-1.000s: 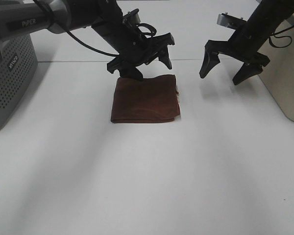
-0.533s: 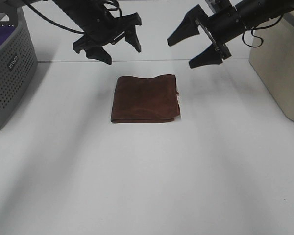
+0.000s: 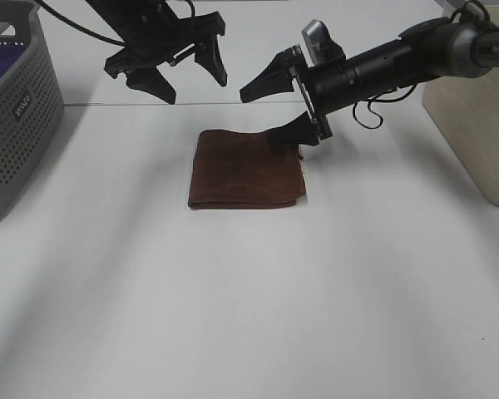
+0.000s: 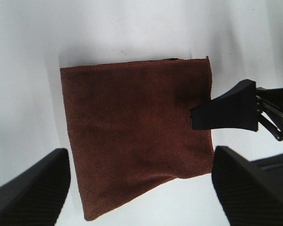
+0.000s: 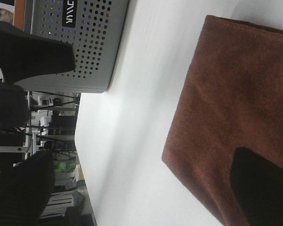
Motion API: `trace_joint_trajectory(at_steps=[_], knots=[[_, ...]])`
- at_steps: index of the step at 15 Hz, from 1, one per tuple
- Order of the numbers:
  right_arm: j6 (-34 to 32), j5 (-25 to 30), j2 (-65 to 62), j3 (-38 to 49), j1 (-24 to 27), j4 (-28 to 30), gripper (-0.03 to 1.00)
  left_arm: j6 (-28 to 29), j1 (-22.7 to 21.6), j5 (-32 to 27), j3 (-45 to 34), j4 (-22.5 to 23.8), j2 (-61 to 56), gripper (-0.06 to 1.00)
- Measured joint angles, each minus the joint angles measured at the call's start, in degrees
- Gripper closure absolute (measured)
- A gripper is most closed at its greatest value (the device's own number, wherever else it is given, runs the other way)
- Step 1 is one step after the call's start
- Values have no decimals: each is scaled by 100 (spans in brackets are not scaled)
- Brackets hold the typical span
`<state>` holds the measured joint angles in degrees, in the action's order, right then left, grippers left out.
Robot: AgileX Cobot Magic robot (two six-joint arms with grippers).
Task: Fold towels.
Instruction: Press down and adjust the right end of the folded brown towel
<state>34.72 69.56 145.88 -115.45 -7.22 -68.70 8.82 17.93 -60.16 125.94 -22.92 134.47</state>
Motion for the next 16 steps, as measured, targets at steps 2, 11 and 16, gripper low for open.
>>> trace_joint_trajectory(at_steps=[2,11,16], knots=[[11,-149,143,0,6,34,0,-17,0,-132,6,11,-6,18],[-367,-556,103,-34,6,1381,0,-166,0,-773,23,945,-779,18],[-613,-561,-246,-34,6,2166,0,-166,0,-922,23,1593,-1341,18]])
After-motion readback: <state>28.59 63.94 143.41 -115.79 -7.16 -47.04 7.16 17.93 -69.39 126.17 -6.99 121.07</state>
